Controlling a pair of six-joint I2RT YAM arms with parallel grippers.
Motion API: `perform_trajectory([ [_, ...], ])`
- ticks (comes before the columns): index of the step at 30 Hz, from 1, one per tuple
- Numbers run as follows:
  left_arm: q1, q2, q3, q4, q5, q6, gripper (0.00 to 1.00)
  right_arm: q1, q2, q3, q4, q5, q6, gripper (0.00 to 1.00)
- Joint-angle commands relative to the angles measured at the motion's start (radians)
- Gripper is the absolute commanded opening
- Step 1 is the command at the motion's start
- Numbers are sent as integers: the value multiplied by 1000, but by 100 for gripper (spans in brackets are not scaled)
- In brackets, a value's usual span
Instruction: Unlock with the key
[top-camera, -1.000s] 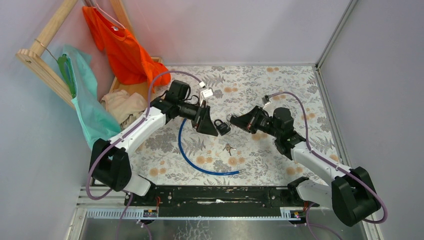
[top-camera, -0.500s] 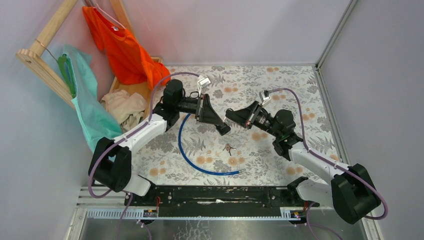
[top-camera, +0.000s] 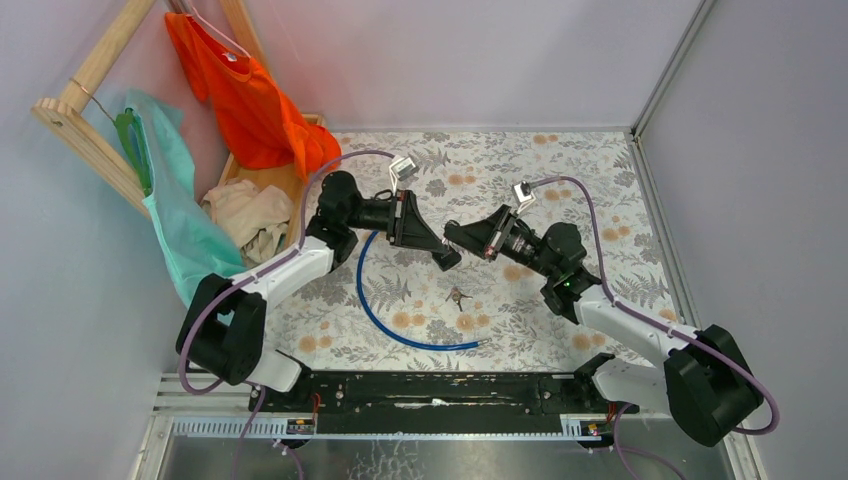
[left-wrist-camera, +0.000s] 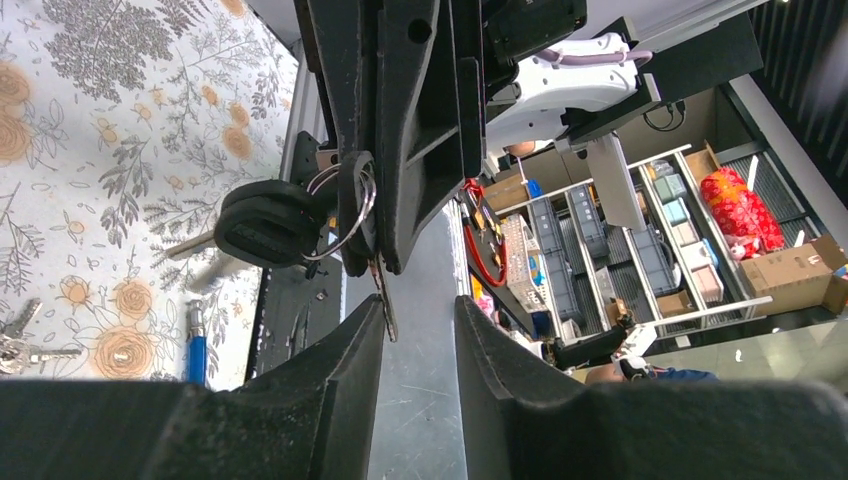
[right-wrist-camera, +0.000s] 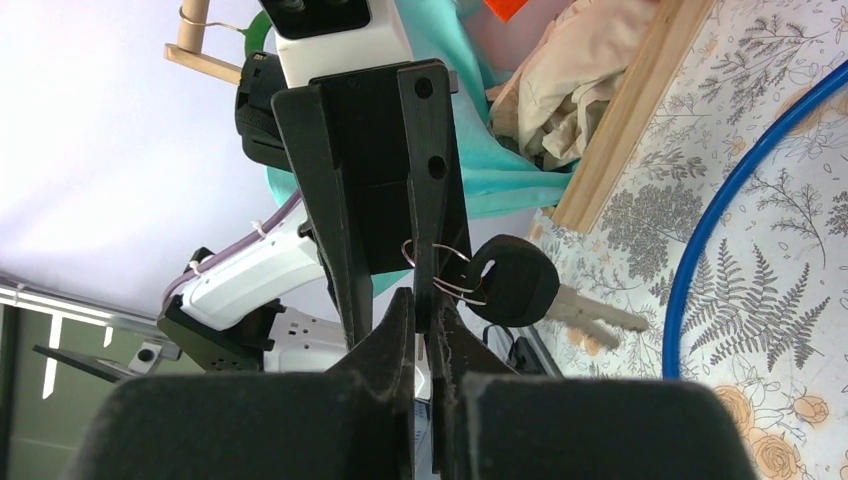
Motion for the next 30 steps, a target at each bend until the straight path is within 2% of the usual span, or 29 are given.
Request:
perform_trajectory([
  [1,-2,-49,-6,-9,14,29,36,31,-14,54,16,45,-72,0],
  [4,-2,-61,24,-225,-8,202,28,47,-19,66,-18,61,-107,0],
  [6,-2,-64,58,-424,-26,327,21,56,-25,69,-32,68,-125,0],
  [9,-3,-67,95,-559,-48,433,4,64,-33,71,-56,82,-142,0],
  [11,-1,-66,132,-675,-63,521,0,66,-36,71,-69,82,-143,1],
  [12,-1,-61,160,-744,-70,581,0,66,-37,72,-80,80,-142,9],
  [14,-1,-45,232,-932,-95,722,0,66,-42,74,-120,79,-132,35],
  [18,-1,27,432,-1434,-276,1119,0,41,-89,94,-312,129,-166,64],
  [20,-4,70,514,-1619,-386,1272,0,14,-109,114,-419,151,-190,75],
  [25,-17,142,676,-1914,-632,1537,0,-39,-147,147,-557,167,-245,87],
  [30,-62,197,820,-2109,-843,1689,0,-52,-161,197,-626,145,-314,89],
])
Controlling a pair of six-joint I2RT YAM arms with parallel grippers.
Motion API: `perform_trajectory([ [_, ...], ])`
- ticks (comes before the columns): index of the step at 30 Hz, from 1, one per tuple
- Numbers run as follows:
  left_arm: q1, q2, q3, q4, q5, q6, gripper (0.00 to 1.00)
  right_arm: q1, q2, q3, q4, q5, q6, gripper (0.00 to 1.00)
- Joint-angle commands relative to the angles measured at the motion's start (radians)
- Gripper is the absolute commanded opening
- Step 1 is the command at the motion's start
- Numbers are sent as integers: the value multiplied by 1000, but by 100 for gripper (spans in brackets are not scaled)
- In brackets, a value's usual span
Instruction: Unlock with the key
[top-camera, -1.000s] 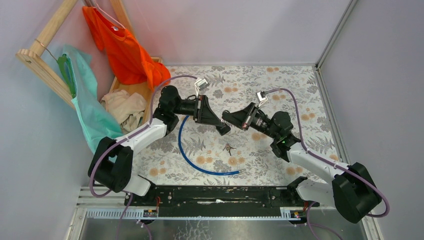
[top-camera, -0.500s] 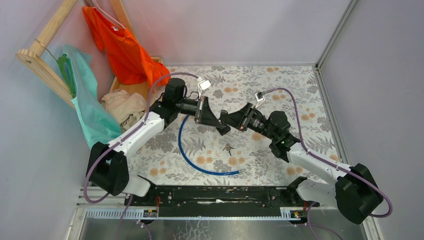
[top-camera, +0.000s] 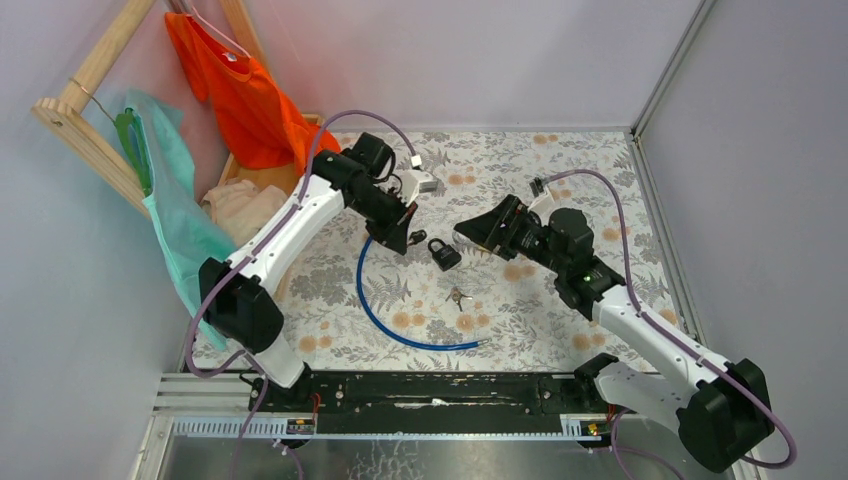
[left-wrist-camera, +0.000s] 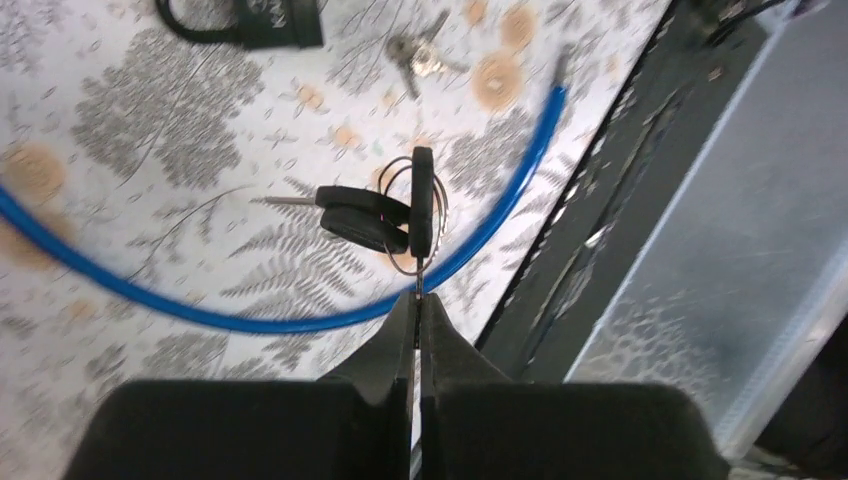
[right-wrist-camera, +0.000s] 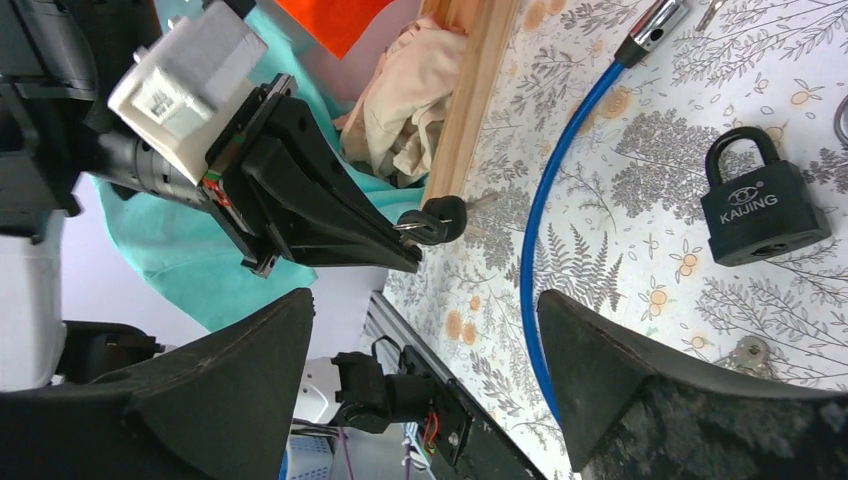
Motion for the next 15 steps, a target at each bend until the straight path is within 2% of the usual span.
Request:
perform_trajectory([
  [1,-53,30,136,-307,-276,270,0,-13,-32,81,-86,10,-90,89],
  [6,-185,-13,177,-314,-564,433,0,-61,-39,79,-40,-46,-63,81],
  [10,-303,-63,235,-252,-668,540,0,-110,-47,80,16,-92,-34,77],
  [13,-448,-144,163,-122,-897,674,0,-153,-44,93,41,-137,-16,76],
  [15,-544,-229,64,2,-1053,832,0,-177,-41,109,42,-158,-12,77],
])
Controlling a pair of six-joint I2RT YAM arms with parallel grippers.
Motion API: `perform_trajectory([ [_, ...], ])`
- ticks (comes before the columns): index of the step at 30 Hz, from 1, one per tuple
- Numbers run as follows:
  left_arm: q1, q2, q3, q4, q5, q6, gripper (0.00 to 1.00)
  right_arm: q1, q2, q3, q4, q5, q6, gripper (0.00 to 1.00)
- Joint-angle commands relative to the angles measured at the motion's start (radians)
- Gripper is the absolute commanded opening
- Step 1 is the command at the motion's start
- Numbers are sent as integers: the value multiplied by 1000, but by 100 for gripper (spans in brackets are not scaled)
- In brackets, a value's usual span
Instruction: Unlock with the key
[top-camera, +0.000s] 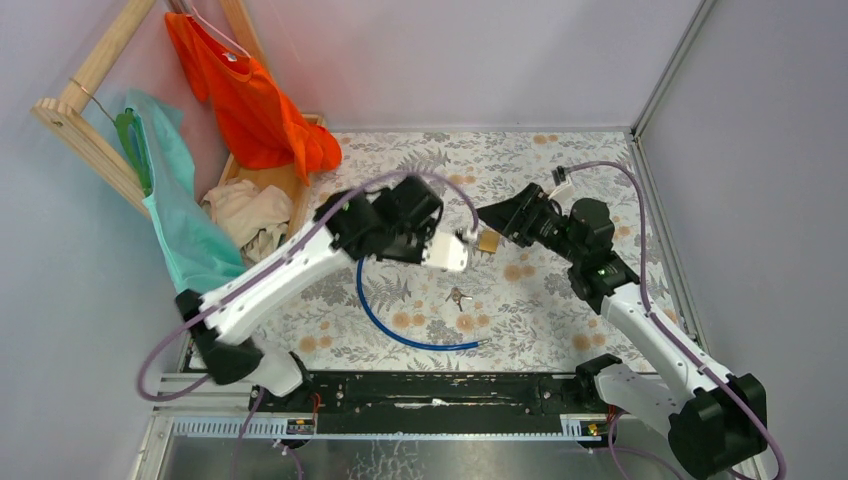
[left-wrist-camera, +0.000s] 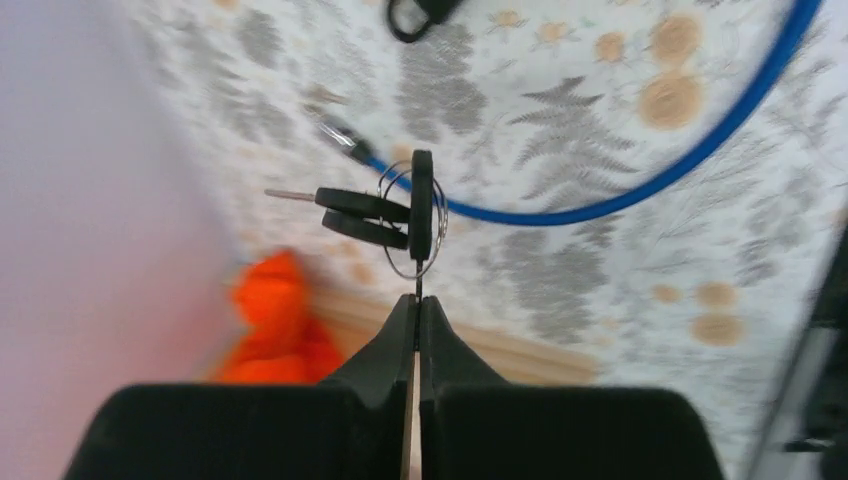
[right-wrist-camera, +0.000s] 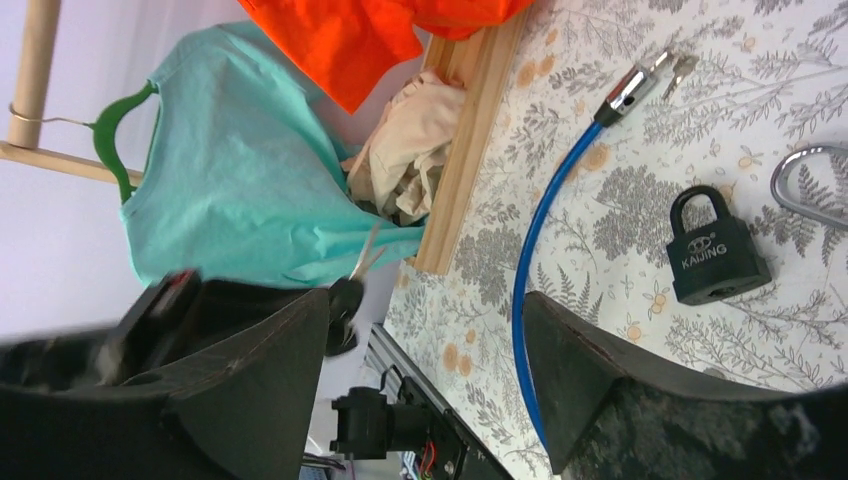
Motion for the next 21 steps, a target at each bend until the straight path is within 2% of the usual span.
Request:
perform_trajectory([
  [1,-199,-191,-158,276,-401,388,0,-52,-16,76,85,-86,24,77],
  [3,-251,-283,-299,460,-459,651,0,-68,-14,93,86,-96,23,77],
  [5,-276,-385,-433,655,-456,948,0,-75,-13,106,100,-97,21,78],
  [7,-277,-482,-573,887,-377,1222,0,-76,-9,114,125,-103,20,79],
  [8,-277,-552,-715,1151,-265,1447,0,-75,-8,114,161,-119,21,81],
  [9,-276,-566,-761,1247,-232,1521,0,-76,-7,113,175,-129,21,81],
  [11,-266,-578,-839,1415,-183,1598,0,-76,0,113,200,-162,33,82],
  [14,-229,-589,-898,1527,-114,1653,0,-74,23,117,242,-237,68,82],
  [18,-203,-583,-915,1579,-99,1674,0,-71,60,125,316,-336,116,76],
  [21,-194,-584,-915,1584,-94,1678,0,-47,79,135,339,-392,120,76],
])
